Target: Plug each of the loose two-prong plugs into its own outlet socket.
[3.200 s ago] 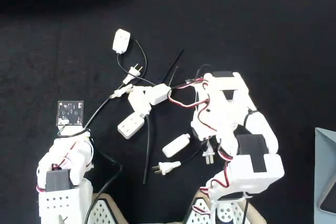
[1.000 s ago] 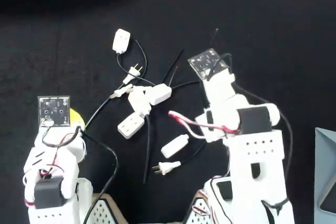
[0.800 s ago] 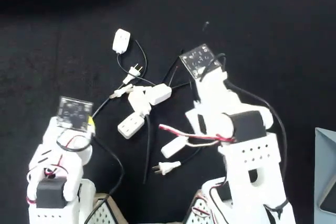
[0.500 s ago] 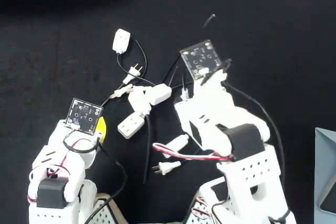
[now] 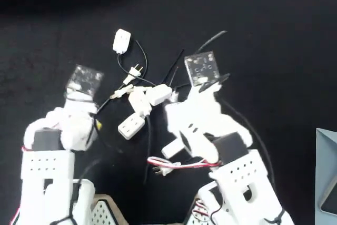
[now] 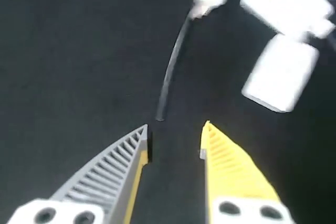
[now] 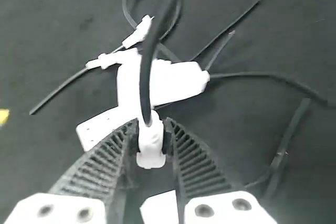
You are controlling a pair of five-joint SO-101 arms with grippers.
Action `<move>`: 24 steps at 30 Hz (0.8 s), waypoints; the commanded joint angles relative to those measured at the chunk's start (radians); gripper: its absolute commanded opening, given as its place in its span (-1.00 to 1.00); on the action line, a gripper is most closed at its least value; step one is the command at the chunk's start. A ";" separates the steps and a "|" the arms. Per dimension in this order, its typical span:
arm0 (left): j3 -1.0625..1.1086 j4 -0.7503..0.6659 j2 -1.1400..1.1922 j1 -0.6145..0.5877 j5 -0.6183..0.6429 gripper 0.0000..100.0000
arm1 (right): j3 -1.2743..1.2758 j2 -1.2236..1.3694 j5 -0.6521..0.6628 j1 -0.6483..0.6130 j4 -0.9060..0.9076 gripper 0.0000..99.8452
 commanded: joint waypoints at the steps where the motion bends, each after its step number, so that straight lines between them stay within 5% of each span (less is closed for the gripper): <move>1: -0.074 -0.005 0.044 -0.162 -0.012 -0.65 | 0.031 -0.013 -0.029 -0.094 -0.068 -0.98; 7: -0.027 -0.006 0.048 -0.369 -0.014 -0.65 | 0.228 -0.012 -0.028 -0.189 -0.416 -0.98; 24: 0.292 -0.238 0.046 -0.377 -0.008 -0.65 | 0.355 0.156 0.041 -0.307 -0.760 -0.98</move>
